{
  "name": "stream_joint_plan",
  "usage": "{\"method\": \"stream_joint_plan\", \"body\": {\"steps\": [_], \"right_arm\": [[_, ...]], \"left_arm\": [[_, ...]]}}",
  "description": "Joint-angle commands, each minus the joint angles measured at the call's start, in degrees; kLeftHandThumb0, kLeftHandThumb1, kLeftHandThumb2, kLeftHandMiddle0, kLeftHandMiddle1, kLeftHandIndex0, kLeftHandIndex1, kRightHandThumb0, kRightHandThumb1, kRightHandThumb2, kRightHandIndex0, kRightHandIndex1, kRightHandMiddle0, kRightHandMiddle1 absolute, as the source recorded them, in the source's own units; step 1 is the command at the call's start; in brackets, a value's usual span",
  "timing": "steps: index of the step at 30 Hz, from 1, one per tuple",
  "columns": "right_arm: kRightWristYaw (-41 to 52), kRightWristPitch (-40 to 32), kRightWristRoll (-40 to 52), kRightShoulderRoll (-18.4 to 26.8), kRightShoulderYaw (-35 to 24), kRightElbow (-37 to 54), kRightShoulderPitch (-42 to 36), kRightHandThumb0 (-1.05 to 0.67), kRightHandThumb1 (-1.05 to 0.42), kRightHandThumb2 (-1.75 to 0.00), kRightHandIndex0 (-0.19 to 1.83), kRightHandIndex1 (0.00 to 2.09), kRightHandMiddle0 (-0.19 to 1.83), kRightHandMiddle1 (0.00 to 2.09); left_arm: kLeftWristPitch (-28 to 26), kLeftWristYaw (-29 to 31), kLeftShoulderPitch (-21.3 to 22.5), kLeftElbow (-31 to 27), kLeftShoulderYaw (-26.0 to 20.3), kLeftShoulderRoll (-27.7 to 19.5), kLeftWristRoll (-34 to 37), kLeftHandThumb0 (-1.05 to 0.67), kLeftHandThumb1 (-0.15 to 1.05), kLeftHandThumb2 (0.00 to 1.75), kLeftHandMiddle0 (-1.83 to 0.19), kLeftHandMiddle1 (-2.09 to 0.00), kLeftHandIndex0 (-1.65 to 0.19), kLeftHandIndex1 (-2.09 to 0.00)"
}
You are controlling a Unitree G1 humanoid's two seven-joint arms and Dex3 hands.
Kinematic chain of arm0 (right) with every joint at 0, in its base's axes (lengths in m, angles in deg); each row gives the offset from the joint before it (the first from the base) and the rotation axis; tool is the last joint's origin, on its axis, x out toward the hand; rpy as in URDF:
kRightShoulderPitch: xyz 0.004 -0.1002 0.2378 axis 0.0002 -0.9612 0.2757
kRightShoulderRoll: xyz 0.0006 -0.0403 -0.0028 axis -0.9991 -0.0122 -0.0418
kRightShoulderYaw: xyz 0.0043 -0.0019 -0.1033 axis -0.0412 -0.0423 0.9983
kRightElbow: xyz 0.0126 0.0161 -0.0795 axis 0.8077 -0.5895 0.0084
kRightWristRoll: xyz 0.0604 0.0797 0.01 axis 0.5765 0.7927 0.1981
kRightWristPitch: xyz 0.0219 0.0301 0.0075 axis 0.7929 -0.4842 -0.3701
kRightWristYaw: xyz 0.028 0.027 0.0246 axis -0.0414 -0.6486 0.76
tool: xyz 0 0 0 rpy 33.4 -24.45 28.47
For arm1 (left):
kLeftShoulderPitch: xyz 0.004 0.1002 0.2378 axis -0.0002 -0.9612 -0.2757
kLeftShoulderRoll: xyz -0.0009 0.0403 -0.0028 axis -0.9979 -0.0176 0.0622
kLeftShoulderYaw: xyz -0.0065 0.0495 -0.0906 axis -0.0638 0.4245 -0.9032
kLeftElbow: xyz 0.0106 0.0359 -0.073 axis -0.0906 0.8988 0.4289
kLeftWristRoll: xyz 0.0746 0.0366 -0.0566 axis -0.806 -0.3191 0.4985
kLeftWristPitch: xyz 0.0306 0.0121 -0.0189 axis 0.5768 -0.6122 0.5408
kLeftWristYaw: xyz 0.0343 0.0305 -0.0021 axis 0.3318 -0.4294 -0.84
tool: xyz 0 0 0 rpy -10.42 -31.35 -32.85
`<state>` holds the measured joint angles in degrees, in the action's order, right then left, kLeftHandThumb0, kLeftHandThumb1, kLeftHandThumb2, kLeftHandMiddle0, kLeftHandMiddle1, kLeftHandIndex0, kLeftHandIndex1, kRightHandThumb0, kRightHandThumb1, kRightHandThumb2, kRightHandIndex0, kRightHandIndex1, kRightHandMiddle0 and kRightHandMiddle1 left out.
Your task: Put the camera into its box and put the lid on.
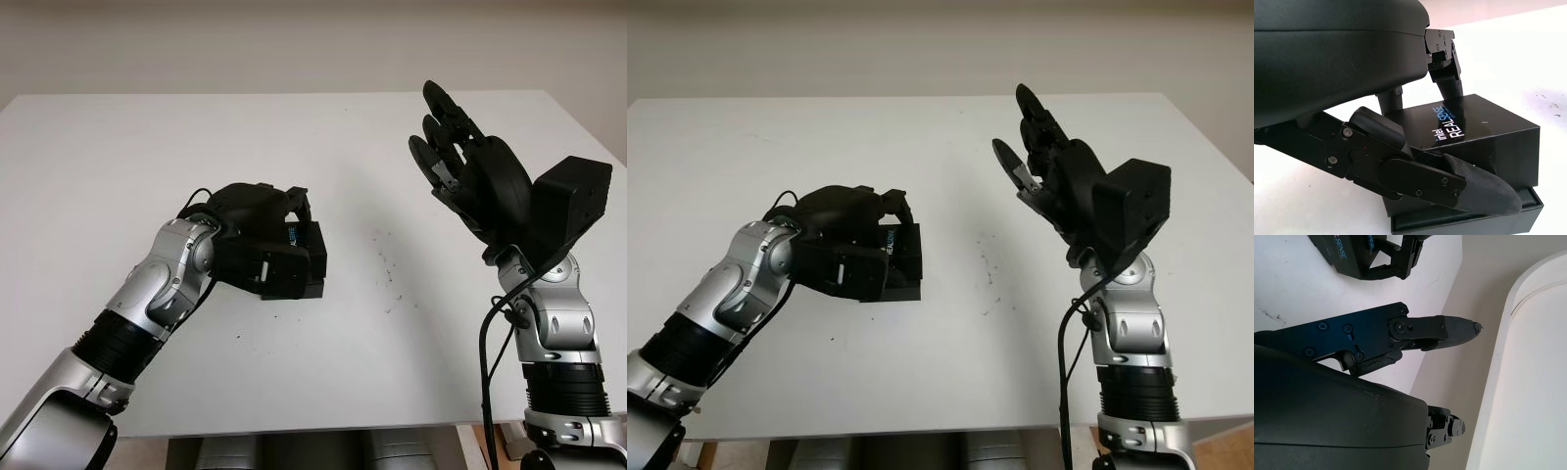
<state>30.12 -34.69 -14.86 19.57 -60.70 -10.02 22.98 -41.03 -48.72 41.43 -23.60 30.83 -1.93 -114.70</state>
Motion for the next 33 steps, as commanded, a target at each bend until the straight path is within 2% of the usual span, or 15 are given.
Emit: {"method": "stream_joint_plan", "body": {"steps": [1,4,7,10,13,16,23,28,33], "right_arm": [[-0.01,0.82,0.18,-0.17,-0.07,0.99,-0.26,-0.56,-1.05,-0.31,-0.09,0.05,0.0,0.05],[-0.15,0.57,0.64,-0.46,-0.29,1.08,-0.34,-0.56,-1.05,-0.31,-0.09,0.05,0.0,0.05],[0.22,0.87,1.04,-0.47,-0.34,0.94,-0.42,-0.55,-1.05,-0.31,-0.1,0.05,-0.01,0.04],[0.05,1.16,0.62,-0.31,-0.19,0.54,-0.31,-0.56,-1.05,-0.32,-0.1,0.05,-0.02,0.04],[0.39,1.82,0.7,-0.23,-0.23,-0.05,-0.17,-0.56,-1.05,-0.32,-0.11,0.04,-0.03,0.04],[0.22,1.14,0.87,-0.31,-0.31,0.26,-0.14,-0.57,-1.05,-0.31,-0.11,0.05,-0.02,0.04],[0.23,1.13,0.91,-0.17,-0.35,0.06,0.04,-0.56,-1.05,-0.31,-0.11,0.05,-0.03,0.05],[0.66,1.48,1.0,-0.03,-0.35,-0.2,0.12,-0.55,-1.05,-0.32,-0.11,0.05,-0.03,0.05],[0.57,1.04,0.94,-0.05,-0.29,-0.11,0.18,-0.55,-1.05,-0.32,-0.12,0.05,-0.04,0.04]], "left_arm": [[-0.36,0.68,-0.54,-0.95,0.62,0.25,-0.33,-0.23,1.05,0.19,-0.58,-2.09,0.05,-2.04],[-0.74,1.98,-0.35,-0.96,0.54,0.37,0.13,-0.23,1.05,0.2,-0.58,-2.09,0.03,-2.02],[-0.75,2.67,-0.31,-1.12,0.38,0.25,0.54,-0.24,1.05,0.21,-0.61,-2.09,0.01,-2.08],[-0.97,3.88,-0.2,-1.84,0.49,-0.16,0.52,-0.26,1.05,0.23,-0.59,-2.09,0.08,-2.09],[-0.62,4.27,-0.58,-2.41,-0.18,-0.22,1.64,-0.26,1.05,0.24,-0.59,-2.09,0.07,-2.09],[-0.54,4.73,-0.83,-3.09,-0.53,-0.39,2.22,-0.27,1.05,0.22,-0.57,-2.09,0.05,-1.92],[-0.12,4.4,-1.31,-4.58,-0.78,-0.95,2.83,-0.28,1.05,0.22,-0.63,-2.09,-0.06,-2.08],[-0.57,4.91,-1.38,-5.56,-0.91,-1.09,3.04,-0.29,1.05,0.22,-0.61,-2.09,0.01,-2.01],[-0.49,4.84,-1.57,-6.05,-0.89,-1.33,2.88,-0.29,1.05,0.22,-0.57,-2.09,0.0,-2.05]]}}
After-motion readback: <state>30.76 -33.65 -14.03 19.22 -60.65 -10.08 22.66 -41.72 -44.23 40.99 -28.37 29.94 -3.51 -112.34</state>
